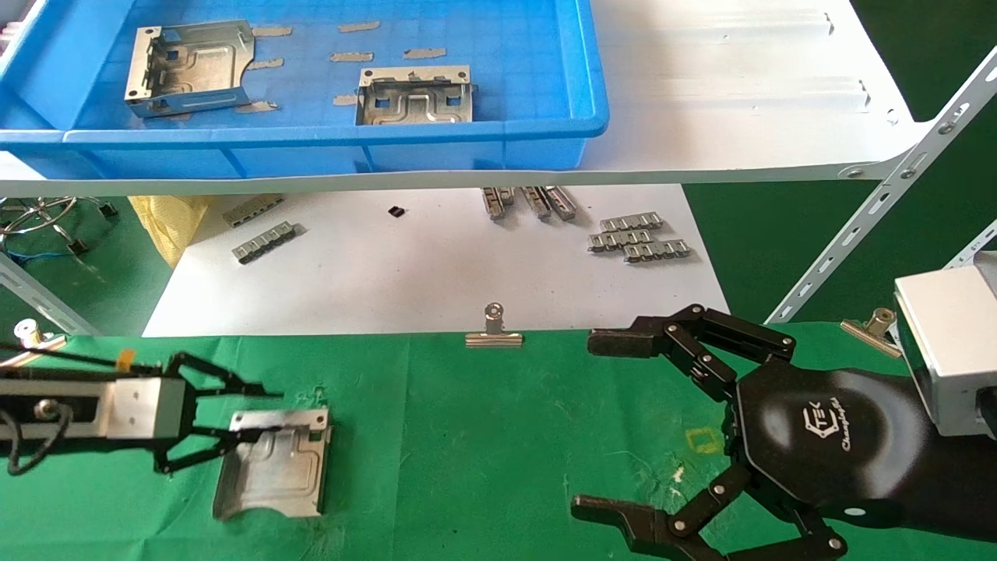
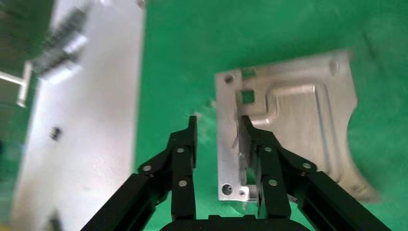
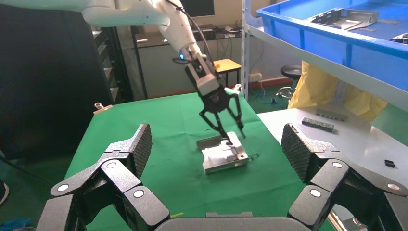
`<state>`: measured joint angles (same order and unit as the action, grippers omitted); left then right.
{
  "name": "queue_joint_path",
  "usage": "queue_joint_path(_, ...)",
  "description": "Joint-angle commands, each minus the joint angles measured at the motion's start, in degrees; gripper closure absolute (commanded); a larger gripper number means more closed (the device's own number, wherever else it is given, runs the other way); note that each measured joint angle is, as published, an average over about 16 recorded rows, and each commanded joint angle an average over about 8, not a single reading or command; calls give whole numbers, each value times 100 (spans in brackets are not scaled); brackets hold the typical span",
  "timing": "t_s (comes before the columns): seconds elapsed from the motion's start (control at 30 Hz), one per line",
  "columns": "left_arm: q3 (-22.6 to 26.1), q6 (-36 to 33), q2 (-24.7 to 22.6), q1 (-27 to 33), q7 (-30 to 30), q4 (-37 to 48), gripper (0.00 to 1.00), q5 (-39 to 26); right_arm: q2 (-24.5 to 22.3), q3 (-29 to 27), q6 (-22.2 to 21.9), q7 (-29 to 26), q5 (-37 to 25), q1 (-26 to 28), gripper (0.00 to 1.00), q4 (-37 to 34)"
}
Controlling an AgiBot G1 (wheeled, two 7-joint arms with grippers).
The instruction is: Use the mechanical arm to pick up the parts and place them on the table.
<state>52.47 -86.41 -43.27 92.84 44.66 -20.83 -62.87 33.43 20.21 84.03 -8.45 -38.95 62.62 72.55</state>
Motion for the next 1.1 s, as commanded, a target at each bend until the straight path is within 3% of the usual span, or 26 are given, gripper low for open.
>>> queue_joint_path(0.03, -50, -53, 11, 20, 74, 5, 0, 57, 0, 0, 0, 0, 0, 0, 0, 0)
queue_joint_path(0.2, -84, -449, 120, -67, -561, -193, 0, 525, 0, 0, 0, 0, 0, 0, 0, 0)
queue_joint_path(0.43, 36, -494, 393, -308, -1430, -634, 0, 1085, -1, 1, -1, 1, 1, 0, 0, -1)
queue_joint_path(0.8, 15, -466, 427, -362, -1488, -710, 0, 1141, -1, 1, -2, 1, 2, -1, 0, -1)
queue_joint_path(1.1, -406, -404, 472, -679, -1951, -1235, 0, 1251, -1, 1, -2, 2, 2, 0, 0, -2)
